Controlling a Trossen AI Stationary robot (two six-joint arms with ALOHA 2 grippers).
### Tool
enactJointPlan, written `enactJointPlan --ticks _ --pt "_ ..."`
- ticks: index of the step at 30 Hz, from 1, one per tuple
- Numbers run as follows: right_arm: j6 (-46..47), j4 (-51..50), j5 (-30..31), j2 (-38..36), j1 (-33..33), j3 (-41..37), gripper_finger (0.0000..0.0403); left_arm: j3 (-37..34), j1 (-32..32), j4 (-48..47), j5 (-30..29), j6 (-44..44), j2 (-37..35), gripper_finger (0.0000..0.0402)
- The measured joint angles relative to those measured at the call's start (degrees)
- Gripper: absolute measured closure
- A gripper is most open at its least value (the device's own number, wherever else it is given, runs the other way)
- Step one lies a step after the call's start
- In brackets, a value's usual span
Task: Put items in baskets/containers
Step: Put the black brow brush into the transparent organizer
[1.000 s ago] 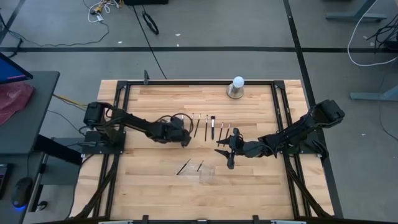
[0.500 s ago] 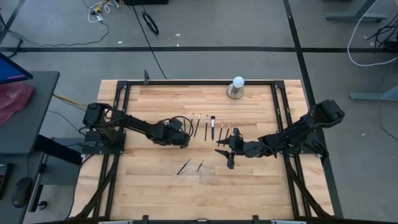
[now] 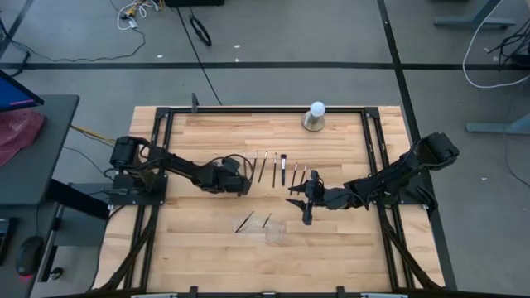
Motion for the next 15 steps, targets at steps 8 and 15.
enactJointPlan --ticks 8,15 --pt "0.0 0.0 0.0 0.0 0.0 0.0 0.0214 -0.3 0.0 0.2 1.5 2.1 -0.1 0.0285" --pt "0.0 0.0 0.0 0.0 0.0 0.0 0.0214 -1.0 0.0 0.9 4.4 5.0 -0.1 0.0354"
